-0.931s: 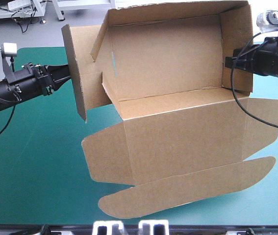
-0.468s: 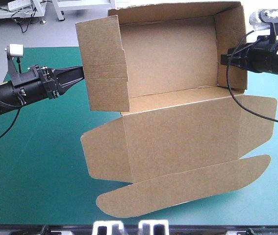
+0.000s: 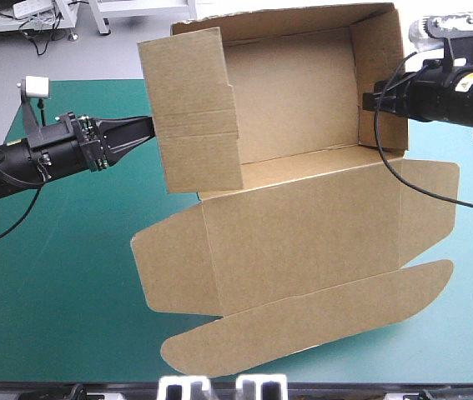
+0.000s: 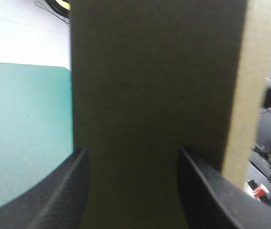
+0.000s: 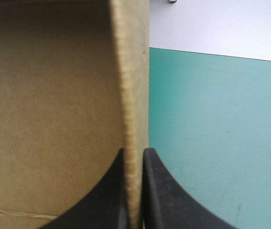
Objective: Fold the box
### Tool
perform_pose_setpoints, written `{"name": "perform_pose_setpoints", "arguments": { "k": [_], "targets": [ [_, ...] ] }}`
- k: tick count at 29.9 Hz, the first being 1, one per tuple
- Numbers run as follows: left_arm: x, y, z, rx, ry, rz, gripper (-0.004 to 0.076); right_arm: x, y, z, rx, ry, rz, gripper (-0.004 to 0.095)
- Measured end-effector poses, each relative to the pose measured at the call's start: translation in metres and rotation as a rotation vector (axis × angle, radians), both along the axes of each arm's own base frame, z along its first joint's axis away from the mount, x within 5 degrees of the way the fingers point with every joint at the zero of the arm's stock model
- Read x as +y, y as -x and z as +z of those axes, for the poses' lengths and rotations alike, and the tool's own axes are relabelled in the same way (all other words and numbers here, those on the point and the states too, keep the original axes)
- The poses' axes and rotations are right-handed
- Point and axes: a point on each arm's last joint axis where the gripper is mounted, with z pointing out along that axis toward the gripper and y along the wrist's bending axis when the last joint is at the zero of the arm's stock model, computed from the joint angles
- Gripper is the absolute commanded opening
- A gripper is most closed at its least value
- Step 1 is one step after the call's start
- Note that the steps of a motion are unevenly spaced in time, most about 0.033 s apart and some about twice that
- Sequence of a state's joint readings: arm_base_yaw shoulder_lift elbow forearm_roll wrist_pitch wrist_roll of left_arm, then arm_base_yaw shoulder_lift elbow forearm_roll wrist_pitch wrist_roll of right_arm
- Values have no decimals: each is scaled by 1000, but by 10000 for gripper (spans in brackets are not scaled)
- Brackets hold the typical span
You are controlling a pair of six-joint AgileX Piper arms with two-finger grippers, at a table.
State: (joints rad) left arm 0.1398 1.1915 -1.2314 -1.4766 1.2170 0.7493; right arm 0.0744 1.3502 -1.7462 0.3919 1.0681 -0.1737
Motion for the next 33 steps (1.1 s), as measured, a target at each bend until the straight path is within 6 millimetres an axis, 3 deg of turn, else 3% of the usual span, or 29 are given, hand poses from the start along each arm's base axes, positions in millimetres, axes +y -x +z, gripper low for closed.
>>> {"name": "perform_pose_setpoints", "arguments": {
  "k": [7, 19, 33],
  "targets": [
    [-16, 7, 2, -8, 2, -75, 402, 1, -15, -11, 39, 4, -2, -15],
    [-20, 5, 0, -27, -38, -52, 402, 3, -19, -14, 46, 14, 10, 5],
    [-12, -6, -13, -18, -196, 85, 401, 57, -8, -15, 6, 113, 44, 5]
  ]
}}
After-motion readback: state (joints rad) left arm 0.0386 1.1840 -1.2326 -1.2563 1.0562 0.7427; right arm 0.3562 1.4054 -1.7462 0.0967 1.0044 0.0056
